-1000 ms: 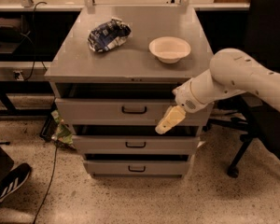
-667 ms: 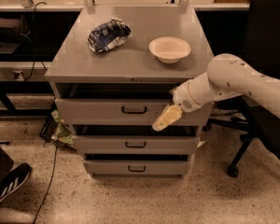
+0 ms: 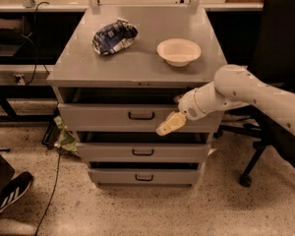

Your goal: Open top drawer

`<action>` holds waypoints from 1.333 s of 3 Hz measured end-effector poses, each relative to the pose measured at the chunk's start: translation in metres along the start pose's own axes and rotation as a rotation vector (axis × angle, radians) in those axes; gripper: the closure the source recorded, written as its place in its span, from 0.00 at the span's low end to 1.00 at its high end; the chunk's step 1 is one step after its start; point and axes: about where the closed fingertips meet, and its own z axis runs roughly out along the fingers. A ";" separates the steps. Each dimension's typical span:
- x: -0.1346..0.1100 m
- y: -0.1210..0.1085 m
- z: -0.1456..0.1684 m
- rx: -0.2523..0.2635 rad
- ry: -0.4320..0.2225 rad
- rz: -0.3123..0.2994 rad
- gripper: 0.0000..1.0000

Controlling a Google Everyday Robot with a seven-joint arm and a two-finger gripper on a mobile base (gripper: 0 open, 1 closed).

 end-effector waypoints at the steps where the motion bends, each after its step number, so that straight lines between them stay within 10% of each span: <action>1: 0.006 0.004 0.005 -0.012 0.002 0.012 0.39; 3: -0.002 0.005 -0.003 -0.012 0.002 0.012 0.93; 4: -0.002 0.005 -0.003 -0.012 0.002 0.013 0.93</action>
Offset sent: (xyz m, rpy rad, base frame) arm -0.0585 -0.0143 -0.0133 -0.0635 0.0870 0.0003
